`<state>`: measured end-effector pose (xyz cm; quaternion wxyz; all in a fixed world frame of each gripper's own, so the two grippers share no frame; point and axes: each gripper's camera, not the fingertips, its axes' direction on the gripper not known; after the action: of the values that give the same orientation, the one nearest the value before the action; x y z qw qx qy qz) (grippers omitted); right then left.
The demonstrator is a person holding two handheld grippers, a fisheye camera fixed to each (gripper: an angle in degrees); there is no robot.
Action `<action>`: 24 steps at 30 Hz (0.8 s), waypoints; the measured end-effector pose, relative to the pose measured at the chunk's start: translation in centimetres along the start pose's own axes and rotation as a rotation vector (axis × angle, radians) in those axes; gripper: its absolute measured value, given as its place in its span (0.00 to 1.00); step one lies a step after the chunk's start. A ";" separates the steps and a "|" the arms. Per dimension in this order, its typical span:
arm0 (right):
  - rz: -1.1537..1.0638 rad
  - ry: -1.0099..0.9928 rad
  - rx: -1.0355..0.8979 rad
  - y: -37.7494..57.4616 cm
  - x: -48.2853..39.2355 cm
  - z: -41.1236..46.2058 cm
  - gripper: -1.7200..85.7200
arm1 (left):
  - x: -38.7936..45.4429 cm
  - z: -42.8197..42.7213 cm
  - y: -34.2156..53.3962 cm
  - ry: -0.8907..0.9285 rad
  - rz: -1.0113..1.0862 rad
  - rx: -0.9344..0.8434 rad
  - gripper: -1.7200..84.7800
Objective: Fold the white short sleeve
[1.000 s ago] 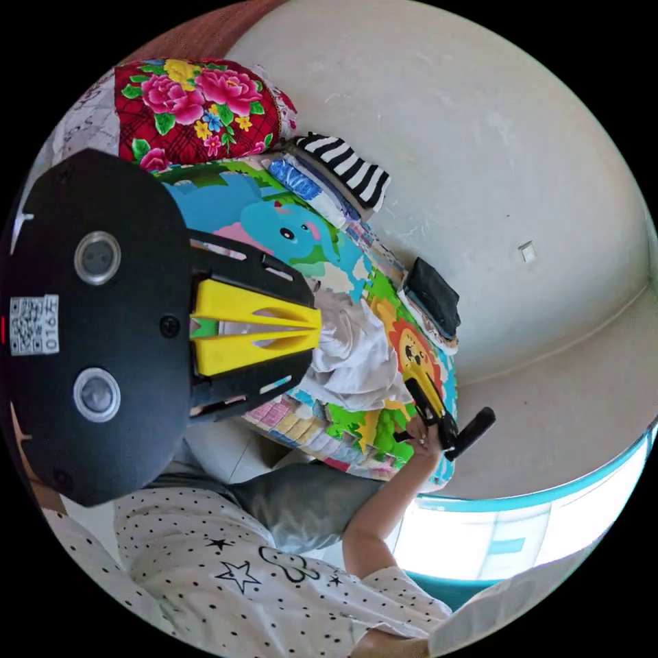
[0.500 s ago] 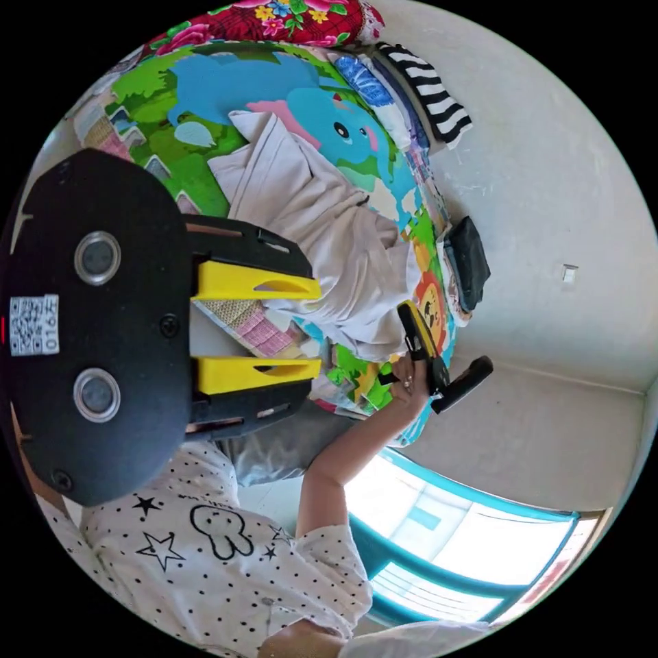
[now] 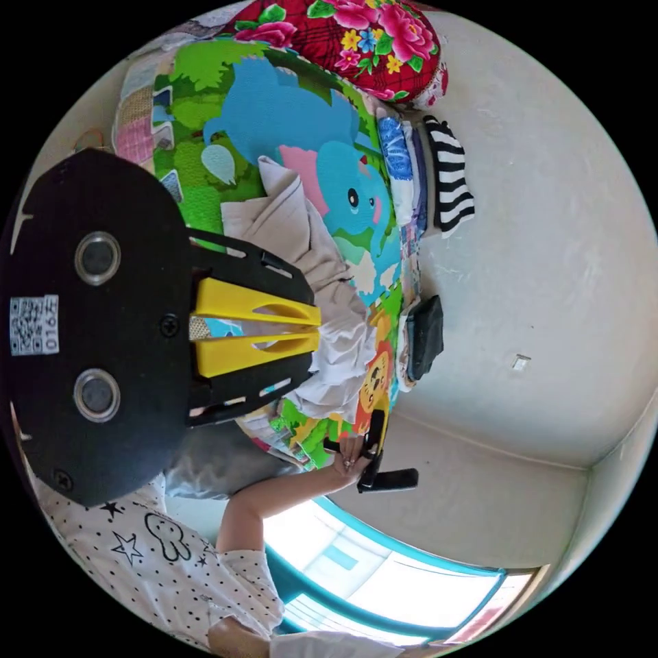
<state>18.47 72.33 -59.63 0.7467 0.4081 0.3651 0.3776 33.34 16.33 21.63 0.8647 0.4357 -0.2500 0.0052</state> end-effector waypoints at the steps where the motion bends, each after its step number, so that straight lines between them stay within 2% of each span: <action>1: 0.021 0.006 -0.002 0.0 0.4 0.2 0.14 | 0.1 -1.1 -0.1 0.001 -0.011 0.030 0.01; 5: 0.193 0.049 -0.114 -0.2 3.8 3.6 0.19 | 2.0 -3.2 -0.1 -0.027 0.011 0.053 0.01; 8: 0.330 -0.042 -0.152 0.2 6.7 6.2 0.18 | 4.2 -4.5 0.0 -0.073 0.040 0.064 0.01; 10: 0.336 -0.133 -0.205 0.1 7.5 7.9 0.16 | 5.8 -5.3 0.0 -0.110 0.048 0.074 0.01; 12: 0.250 -0.254 -0.319 -0.3 6.9 9.9 0.10 | 6.5 -5.8 -0.3 -0.160 0.043 0.077 0.01; 15: 0.073 -0.276 -0.373 -0.5 4.2 10.1 0.03 | 7.0 -6.8 -1.5 -0.240 0.014 0.074 0.01; 19: -0.168 -0.241 -0.359 -0.3 0.4 7.8 0.02 | 9.3 -7.9 -5.0 -0.417 0.065 0.051 0.01; 22: -0.322 -0.292 -0.291 0.6 -1.8 5.2 0.02 | 12.1 -7.8 -8.3 -0.580 0.156 0.051 0.01; 24: -0.403 -0.362 -0.227 1.6 -2.6 3.6 0.02 | 13.2 -7.4 -10.9 -0.625 0.160 0.048 0.01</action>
<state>19.93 69.52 -56.19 0.9006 0.3019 0.2550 0.1811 50.51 12.45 15.54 0.7325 0.4154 -0.5365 -0.0551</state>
